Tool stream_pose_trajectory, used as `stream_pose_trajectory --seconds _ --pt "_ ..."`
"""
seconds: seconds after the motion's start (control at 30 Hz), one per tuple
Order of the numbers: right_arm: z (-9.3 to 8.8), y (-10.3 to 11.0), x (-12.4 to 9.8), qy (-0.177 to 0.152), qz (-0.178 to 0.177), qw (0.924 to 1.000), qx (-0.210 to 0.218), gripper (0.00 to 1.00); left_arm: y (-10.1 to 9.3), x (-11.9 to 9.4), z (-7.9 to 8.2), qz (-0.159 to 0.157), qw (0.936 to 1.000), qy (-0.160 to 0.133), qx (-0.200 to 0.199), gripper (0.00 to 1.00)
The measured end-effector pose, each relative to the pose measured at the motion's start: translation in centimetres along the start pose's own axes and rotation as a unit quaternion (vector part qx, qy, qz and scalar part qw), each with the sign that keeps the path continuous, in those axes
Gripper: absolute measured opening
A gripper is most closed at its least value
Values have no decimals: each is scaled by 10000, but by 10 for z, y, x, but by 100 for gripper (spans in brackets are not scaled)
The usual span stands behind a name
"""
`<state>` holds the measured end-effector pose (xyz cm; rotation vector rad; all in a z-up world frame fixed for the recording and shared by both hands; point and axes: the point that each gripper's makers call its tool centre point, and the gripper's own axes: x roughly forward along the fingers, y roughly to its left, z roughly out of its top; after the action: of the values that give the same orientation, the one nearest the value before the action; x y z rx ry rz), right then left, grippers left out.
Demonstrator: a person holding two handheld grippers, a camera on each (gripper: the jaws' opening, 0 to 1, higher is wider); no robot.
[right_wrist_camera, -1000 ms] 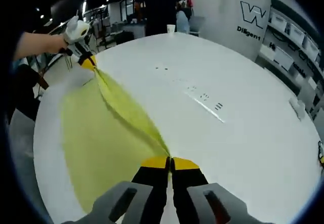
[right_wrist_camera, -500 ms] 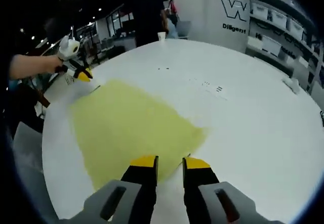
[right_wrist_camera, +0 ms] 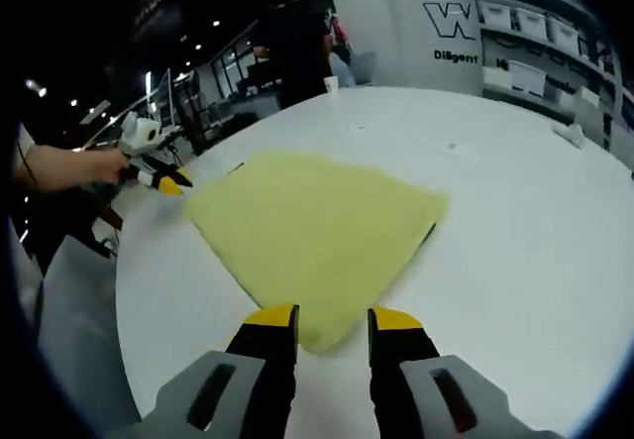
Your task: Fold the garment on the visible template until the final outline fits inside the template.
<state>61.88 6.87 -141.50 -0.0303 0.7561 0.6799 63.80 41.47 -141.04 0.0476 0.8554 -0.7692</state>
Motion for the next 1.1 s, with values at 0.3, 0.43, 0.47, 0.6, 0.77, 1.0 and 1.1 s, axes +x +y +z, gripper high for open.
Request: stream_pose_trajectory --seconds 0.3,0.43,0.47,0.6,0.77,1.0,1.1 --pt "-15 0 -1 5 -213 9998 64 25 -7 13 0 286 9993 -100 -229 31" --pt "-19 3 2 31 -223 9997 112 23 -10 19 -3 317 9992 -90 -230 29" --pt "-20 4 4 39 -203 9997 139 23 -9 20 -5 348 9991 -68 -214 27" --pt "-22 9 12 77 -176 9997 126 21 -10 24 -10 405 9988 -25 -257 22" --pt "-22 9 17 53 -196 9998 42 11 -9 26 -15 506 9981 -75 -351 18" --pt "-23 8 19 38 -246 9997 81 4 -11 26 -16 503 9976 -129 -458 16" --pt "-21 12 20 -55 -178 9995 274 6 -11 24 -18 504 9975 -152 -467 15"
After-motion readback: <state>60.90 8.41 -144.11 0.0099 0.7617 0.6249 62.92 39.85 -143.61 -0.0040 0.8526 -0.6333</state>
